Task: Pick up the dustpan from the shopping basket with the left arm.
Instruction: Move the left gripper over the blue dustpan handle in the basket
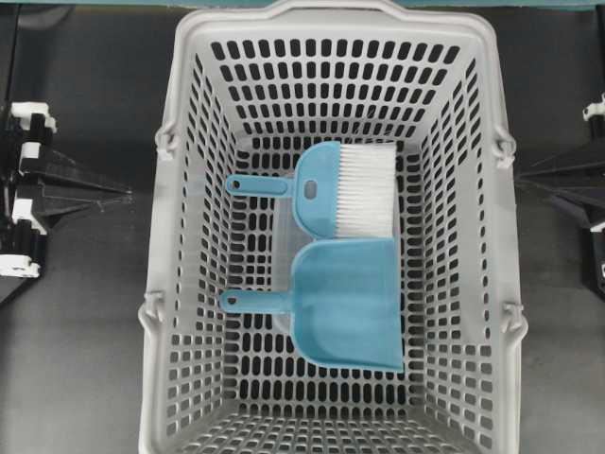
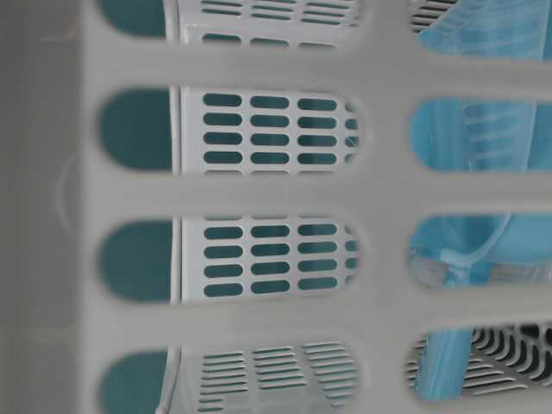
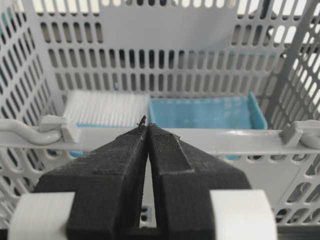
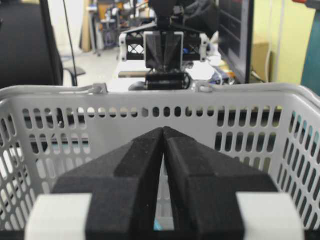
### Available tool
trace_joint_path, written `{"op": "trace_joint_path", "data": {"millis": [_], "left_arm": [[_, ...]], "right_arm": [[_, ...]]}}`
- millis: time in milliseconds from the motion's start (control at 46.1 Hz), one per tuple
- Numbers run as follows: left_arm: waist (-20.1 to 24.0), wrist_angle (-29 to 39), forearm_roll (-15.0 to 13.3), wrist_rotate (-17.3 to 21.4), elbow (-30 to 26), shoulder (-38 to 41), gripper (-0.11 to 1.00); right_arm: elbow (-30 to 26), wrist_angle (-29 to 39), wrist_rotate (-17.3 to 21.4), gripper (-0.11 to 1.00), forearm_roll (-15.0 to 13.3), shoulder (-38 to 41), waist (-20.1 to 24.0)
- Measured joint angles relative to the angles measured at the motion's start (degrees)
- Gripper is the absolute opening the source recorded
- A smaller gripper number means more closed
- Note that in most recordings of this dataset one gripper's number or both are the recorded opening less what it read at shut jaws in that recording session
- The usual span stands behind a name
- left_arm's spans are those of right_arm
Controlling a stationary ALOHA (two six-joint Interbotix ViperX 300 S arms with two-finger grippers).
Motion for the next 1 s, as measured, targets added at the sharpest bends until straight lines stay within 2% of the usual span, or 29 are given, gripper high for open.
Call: {"op": "trace_joint_path", "data": {"millis": [65,152,368,542,715,823,997], "left_arm": [[0.0,1.6,0.6,-0.8,-0.8,-0.2,0.01],[-0.1,7.9,1.8,-2.3,-6.1,-0.2,0.00],[-1.1,28.8,2.0,-2.4,-20.0,4.9,0.00],[-3.8,41.7,2.1,-1.7,-31.4,15.1,0.00],[-5.1,53.0,2.2,-1.5,-41.3,25.6,0.00],[-5.6,60.7,2.2,-1.5,-47.6,33.2,0.00],[-6.3,68.3,2.1,-1.5,-55.5,42.1,0.01]], "right_arm": [[0.0,0.1,0.0,0.00,0.0,0.0,-0.1],[0.0,0.4,0.1,0.00,0.1,-0.4,-0.3],[0.0,4.8,0.2,0.00,0.4,-2.4,-0.3],[-0.3,8.2,0.1,0.00,0.4,-4.2,-0.3],[-0.4,8.7,0.4,0.00,0.4,-5.0,-0.3],[-0.4,8.7,1.7,0.00,0.4,-5.1,0.2],[-0.4,8.7,4.0,0.00,0.4,-5.1,0.4]]}}
